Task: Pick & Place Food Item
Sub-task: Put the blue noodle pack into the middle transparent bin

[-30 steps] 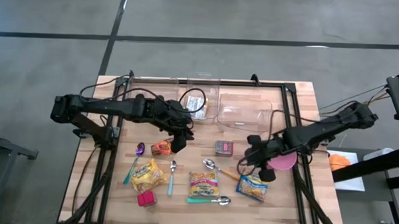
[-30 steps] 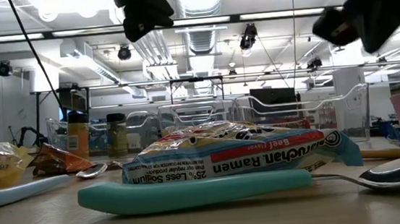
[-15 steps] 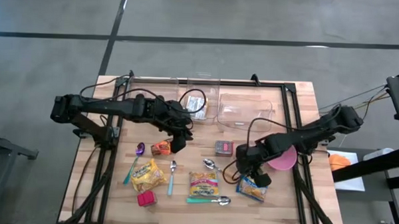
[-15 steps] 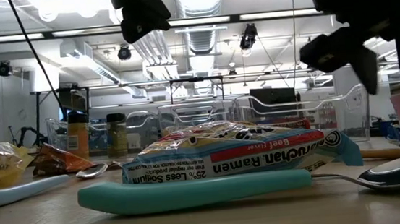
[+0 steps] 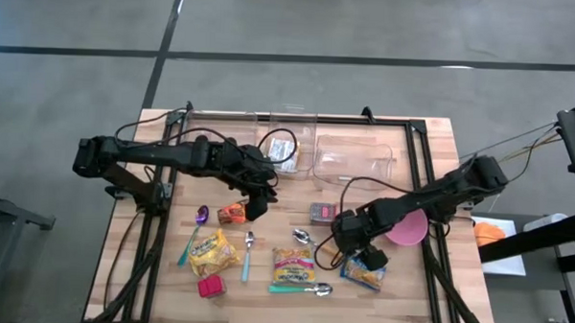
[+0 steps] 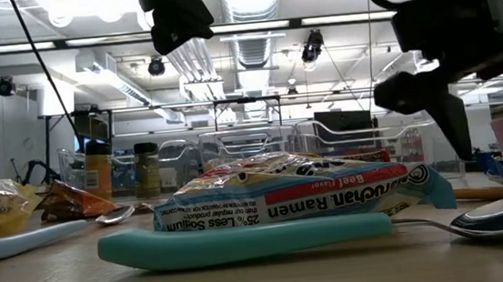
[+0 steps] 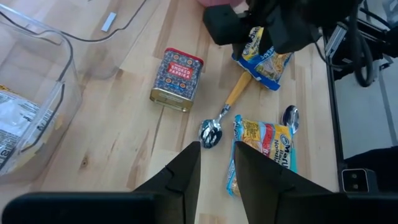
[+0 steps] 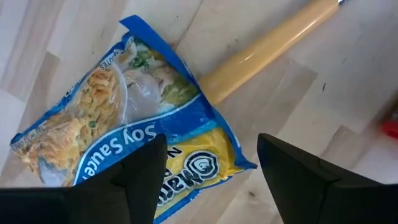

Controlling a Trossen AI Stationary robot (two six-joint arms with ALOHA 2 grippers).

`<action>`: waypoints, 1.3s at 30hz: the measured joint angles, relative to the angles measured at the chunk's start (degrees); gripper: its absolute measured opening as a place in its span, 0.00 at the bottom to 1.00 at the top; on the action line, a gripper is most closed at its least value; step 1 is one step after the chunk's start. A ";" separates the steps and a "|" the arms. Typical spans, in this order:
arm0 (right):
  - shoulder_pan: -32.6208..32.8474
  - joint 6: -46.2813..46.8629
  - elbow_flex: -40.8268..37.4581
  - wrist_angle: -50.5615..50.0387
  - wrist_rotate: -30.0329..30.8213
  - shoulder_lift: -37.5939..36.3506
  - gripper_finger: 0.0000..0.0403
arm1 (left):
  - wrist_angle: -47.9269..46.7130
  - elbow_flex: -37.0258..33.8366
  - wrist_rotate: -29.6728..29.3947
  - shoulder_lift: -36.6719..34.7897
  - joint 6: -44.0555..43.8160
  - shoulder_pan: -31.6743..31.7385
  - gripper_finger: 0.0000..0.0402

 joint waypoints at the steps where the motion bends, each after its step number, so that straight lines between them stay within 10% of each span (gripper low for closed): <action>1: -0.35 0.05 -0.07 0.03 -0.35 0.26 0.62 | 0.00 0.00 0.00 0.00 0.02 0.00 0.26; 10: -5.20 -1.74 -1.61 0.32 -5.26 3.35 0.54 | -0.23 0.00 0.02 0.00 0.00 0.00 0.26; 22: -7.61 -2.88 -2.64 -0.06 -9.52 4.61 0.05 | -1.84 0.00 0.02 0.00 -0.17 0.00 0.26; 39: -7.56 5.86 -2.72 -2.80 -9.19 -5.72 0.02 | -1.84 0.00 0.02 0.00 0.02 0.00 0.26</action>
